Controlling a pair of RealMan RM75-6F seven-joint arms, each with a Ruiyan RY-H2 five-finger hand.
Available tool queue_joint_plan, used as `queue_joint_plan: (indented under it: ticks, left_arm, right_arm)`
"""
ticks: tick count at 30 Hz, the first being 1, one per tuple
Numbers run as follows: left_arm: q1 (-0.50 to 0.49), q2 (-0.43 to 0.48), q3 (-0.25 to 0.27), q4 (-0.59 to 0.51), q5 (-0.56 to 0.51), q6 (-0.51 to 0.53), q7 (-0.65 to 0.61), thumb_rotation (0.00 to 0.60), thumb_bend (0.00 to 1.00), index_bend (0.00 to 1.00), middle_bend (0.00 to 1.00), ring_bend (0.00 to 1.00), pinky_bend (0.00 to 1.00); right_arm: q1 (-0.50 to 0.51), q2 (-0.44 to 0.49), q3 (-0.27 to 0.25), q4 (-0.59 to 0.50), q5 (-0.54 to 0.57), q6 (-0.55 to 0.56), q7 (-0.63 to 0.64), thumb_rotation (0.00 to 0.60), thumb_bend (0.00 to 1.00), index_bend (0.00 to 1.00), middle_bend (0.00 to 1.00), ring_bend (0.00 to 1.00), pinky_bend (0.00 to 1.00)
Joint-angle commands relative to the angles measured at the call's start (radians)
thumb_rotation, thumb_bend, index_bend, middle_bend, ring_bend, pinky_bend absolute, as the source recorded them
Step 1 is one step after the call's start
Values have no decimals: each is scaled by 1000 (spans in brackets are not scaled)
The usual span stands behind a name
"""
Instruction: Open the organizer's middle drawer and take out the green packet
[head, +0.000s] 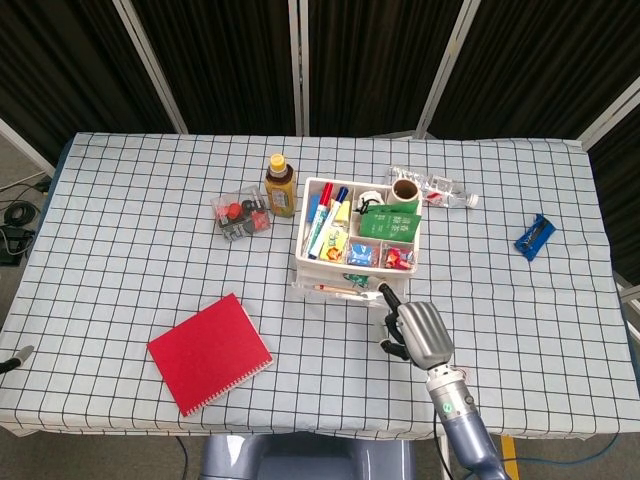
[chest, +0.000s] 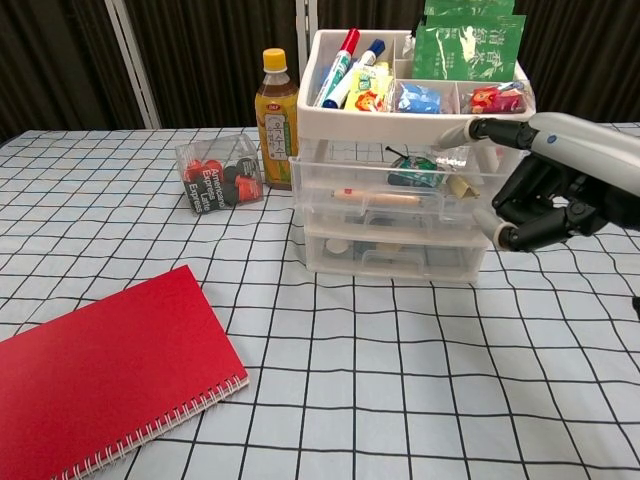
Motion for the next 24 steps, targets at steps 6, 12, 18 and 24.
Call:
queue_joint_plan:
  ticks: [6,12,18,24]
  left_arm:
    - [0,1,0,-1,0,-1,-1,600,62,0,0,0,0]
    - [-1,2,2,-1,0,-6,0,600,62,0,0,0,0]
    - [-1,5,2,-3,-1,-7,-1,600,62,0,0,0,0]
    - [-1,5,2,-5,0,-7,0,600,62,0,0,0,0]
  right_arm:
    - [13,-15,-6,6,11,7,-26,600,527,248,950,939,766]
    - [14,-19,-14,-5,3,22,-41,600,558,380,959,948,766]
    - [11,-18,-24,-12,-20,38,-33,600,560,508,960,950,766]
    - [4,-18,-40,-22,-52,56,-18,600,560,566,962,951,766]
